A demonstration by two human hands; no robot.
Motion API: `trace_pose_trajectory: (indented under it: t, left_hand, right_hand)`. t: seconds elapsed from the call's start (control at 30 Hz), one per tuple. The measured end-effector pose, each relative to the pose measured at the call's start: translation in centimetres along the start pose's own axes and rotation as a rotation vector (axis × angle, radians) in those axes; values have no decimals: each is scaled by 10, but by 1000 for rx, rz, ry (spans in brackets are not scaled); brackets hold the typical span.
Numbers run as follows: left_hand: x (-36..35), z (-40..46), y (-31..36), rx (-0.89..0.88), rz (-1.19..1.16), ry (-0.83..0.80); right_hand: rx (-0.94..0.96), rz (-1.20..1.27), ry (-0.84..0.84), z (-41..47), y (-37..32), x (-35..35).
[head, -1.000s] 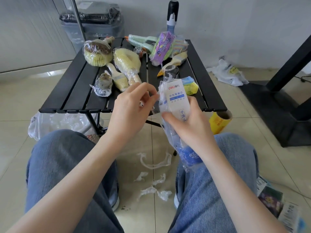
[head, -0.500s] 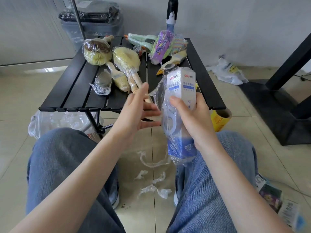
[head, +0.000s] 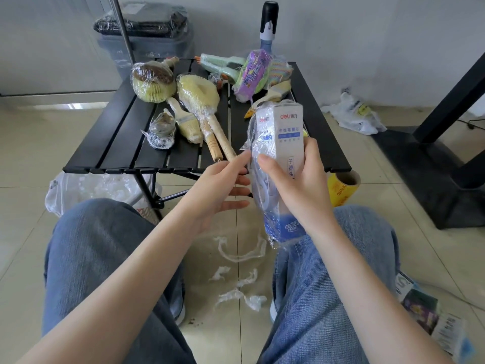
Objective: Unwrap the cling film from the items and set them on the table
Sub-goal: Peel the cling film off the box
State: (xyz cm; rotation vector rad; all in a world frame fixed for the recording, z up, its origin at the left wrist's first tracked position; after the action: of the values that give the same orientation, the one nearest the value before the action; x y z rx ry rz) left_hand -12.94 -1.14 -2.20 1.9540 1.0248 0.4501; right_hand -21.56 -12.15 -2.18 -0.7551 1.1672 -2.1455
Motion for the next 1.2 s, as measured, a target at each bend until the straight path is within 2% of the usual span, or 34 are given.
trace_pose_trajectory:
  t: [0.07, 0.2, 0.37, 0.43, 0.57, 0.73, 0.83, 0.93, 1.0, 1.1, 1.2]
  left_hand:
    - [-3, 0, -2, -61, -11, -25]
    - [1, 1, 2, -273, -16, 187]
    - [3, 6, 4, -246, -20, 237]
    - [0, 10, 1, -176, -81, 199]
    - [-5, 16, -3, -25, -224, -3]
    - [-4, 13, -1, 55, -151, -234]
    - [1, 9, 0, 115, -289, -378]
    - [10, 10, -1, 141, -267, -472]
    - [15, 11, -1, 154, -205, -474]
    - [15, 13, 0, 136, -75, -334]
    - [14, 9, -3, 75, -82, -309]
  right_hand:
    - [14, -6, -11, -1, 0, -1]
    - [38, -56, -12, -2, 1, 1]
    - [70, -99, -10, -7, 4, 0]
    - [52, -73, -13, -7, 5, -1]
    - [-43, 33, 9, -5, 6, -4]
    - [-187, 148, 36, 2, 9, -7]
    - [-241, 189, 61, 9, 11, -8]
    - [-295, 238, 93, 16, 12, -8]
    - [-326, 254, 85, 18, 12, -9]
    - [-363, 292, 104, 20, 10, -6]
    - [-391, 315, 187, 27, 8, 2]
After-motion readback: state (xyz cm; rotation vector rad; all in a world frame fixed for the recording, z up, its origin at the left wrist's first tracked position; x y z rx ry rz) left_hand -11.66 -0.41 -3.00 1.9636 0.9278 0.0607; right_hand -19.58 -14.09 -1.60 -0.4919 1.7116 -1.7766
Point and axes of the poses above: each hand's wrist, its own z-axis towards the middle knuckle, its own x-axis out of the back of the hand, y = z × x, the point moved 1 cm from there along z, towards the middle knuckle, and after that the axes turned 14 degrees about x, right-handed, at the moved point
